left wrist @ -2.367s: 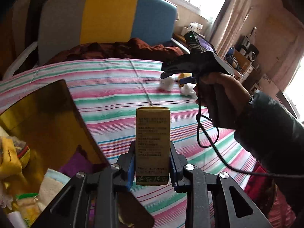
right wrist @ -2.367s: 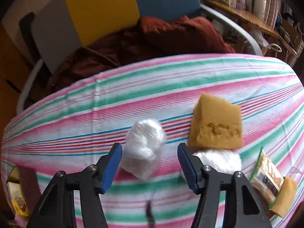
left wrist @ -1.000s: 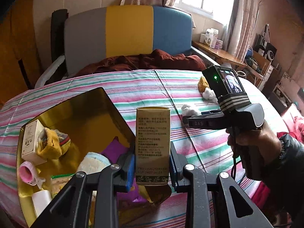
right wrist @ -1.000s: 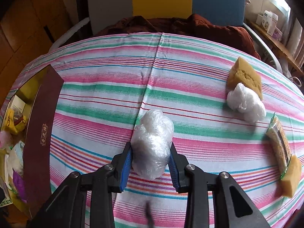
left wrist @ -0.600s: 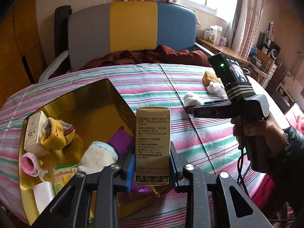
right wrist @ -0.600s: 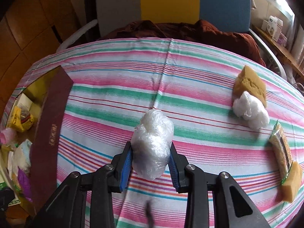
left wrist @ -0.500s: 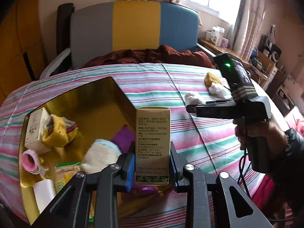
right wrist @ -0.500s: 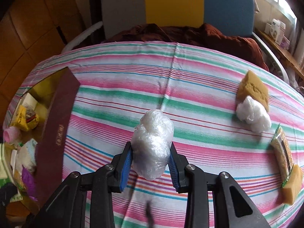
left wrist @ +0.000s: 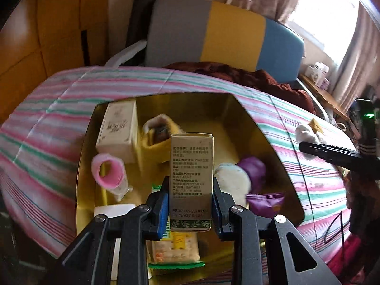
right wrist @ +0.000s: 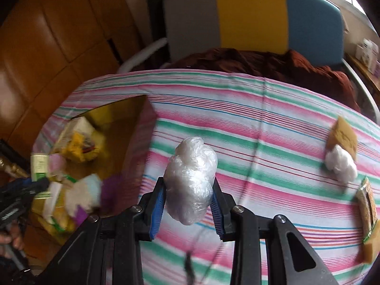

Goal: Organize objects
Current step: 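Carry box and wrapped ball over the gold tray with both grippers, then release box into tray with left gripper while right gripper drops wrapped ball in, then move both grippers away from the tray toward the items left on the cloth, then grasp plastic-wrapped ball with left gripper while right gripper grasps small yellow sponge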

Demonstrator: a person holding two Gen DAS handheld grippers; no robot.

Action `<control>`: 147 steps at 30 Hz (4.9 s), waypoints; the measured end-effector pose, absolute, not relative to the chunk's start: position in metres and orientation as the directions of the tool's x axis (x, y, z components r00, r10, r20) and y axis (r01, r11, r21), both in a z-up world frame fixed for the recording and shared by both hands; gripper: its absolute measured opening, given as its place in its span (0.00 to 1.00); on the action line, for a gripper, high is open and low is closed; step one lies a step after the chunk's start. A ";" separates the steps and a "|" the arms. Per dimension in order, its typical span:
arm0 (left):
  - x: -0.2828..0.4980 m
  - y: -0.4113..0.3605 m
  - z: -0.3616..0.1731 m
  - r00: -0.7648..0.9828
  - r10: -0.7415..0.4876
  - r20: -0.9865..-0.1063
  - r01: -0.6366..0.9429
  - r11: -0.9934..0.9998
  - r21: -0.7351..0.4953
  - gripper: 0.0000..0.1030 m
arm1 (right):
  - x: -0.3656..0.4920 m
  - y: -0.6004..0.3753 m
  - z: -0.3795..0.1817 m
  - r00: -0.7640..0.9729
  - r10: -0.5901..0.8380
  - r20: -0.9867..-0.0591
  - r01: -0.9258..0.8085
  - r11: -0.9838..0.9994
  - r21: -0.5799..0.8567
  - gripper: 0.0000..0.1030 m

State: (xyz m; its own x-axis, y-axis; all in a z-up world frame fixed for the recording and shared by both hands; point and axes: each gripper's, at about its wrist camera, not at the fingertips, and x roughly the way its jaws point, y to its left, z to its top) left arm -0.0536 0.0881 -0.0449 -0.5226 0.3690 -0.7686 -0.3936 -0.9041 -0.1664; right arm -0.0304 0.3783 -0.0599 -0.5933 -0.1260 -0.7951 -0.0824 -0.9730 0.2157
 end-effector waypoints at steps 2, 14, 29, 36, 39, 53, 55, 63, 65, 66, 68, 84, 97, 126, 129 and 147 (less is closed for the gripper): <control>-0.058 0.085 -0.049 -0.513 0.374 -0.773 -0.381 -0.906 -0.186 0.30 | -0.033 0.361 -0.055 -0.597 -0.162 -0.786 -0.045 -0.971 0.234 0.34; -0.077 0.090 -0.060 -0.493 0.384 -0.780 -0.397 -0.898 -0.191 0.30 | -0.073 0.275 -0.052 -0.558 -0.267 -0.786 0.059 -0.957 0.284 0.34; -0.070 0.075 -0.056 -0.551 0.372 -0.747 -0.365 -0.912 -0.185 0.62 | -0.084 0.251 -0.069 -0.512 -0.281 -0.812 0.019 -0.948 0.316 0.54; -0.056 0.072 -0.045 -0.603 0.356 -0.714 -0.376 -0.916 -0.140 0.68 | -0.061 0.249 -0.058 -0.564 -0.203 -0.800 -0.011 -0.967 0.253 0.57; -0.051 0.071 -0.040 -0.616 0.359 -0.701 -0.375 -0.916 -0.140 0.70 | -0.051 0.249 -0.051 -0.595 -0.147 -0.790 -0.039 -0.977 0.211 0.64; -0.032 0.070 -0.031 -0.652 0.333 -0.681 -0.361 -0.926 -0.107 0.79 | -0.019 0.249 -0.031 -0.674 0.069 -0.735 -0.149 -0.988 0.043 0.71; -0.030 0.070 -0.030 -0.653 0.335 -0.679 -0.364 -0.925 -0.106 0.79 | -0.017 0.249 -0.032 -0.673 0.081 -0.735 -0.153 -0.988 0.031 0.71; -0.023 0.075 -0.027 -0.655 0.341 -0.674 -0.384 -0.919 -0.092 0.80 | -0.010 0.252 -0.033 -0.673 0.108 -0.731 -0.166 -0.986 0.007 0.74; -0.021 0.076 -0.027 -0.655 0.341 -0.674 -0.388 -0.918 -0.087 0.81 | -0.008 0.256 -0.034 -0.671 0.114 -0.733 -0.173 -0.985 0.005 0.74; -0.021 0.077 -0.027 -0.654 0.342 -0.674 -0.391 -0.916 -0.085 0.81 | -0.007 0.259 -0.034 -0.669 0.118 -0.734 -0.178 -0.984 0.004 0.74; -0.019 0.079 -0.027 -0.654 0.344 -0.674 -0.397 -0.914 -0.081 0.81 | -0.004 0.266 -0.035 -0.666 0.124 -0.736 -0.192 -0.981 0.008 0.74; -0.011 0.104 -0.025 -0.636 0.366 -0.679 -0.467 -0.884 -0.039 0.81 | 0.023 0.350 -0.037 -0.614 0.217 -0.759 -0.350 -0.936 0.016 0.74; -0.007 0.136 -0.025 -0.598 0.410 -0.689 -0.549 -0.835 -0.020 0.81 | 0.066 0.466 -0.026 -0.555 0.314 -0.770 -0.569 -0.818 0.076 0.74; -0.006 0.365 -0.026 -0.307 0.577 -0.757 -0.852 -0.521 -0.052 0.81 | 0.188 0.620 -0.067 -0.620 0.285 -0.731 -0.784 -0.263 0.562 0.75; -0.016 0.396 -0.035 -0.243 0.577 -0.780 -0.854 -0.508 -0.110 0.80 | 0.187 0.619 -0.066 -0.634 0.277 -0.722 -0.772 -0.278 0.571 0.76; -0.054 0.539 -0.081 -0.161 0.558 -0.814 -0.880 -0.455 -0.138 0.81 | 0.172 0.617 -0.070 -0.698 0.183 -0.692 -0.706 -0.335 0.624 0.78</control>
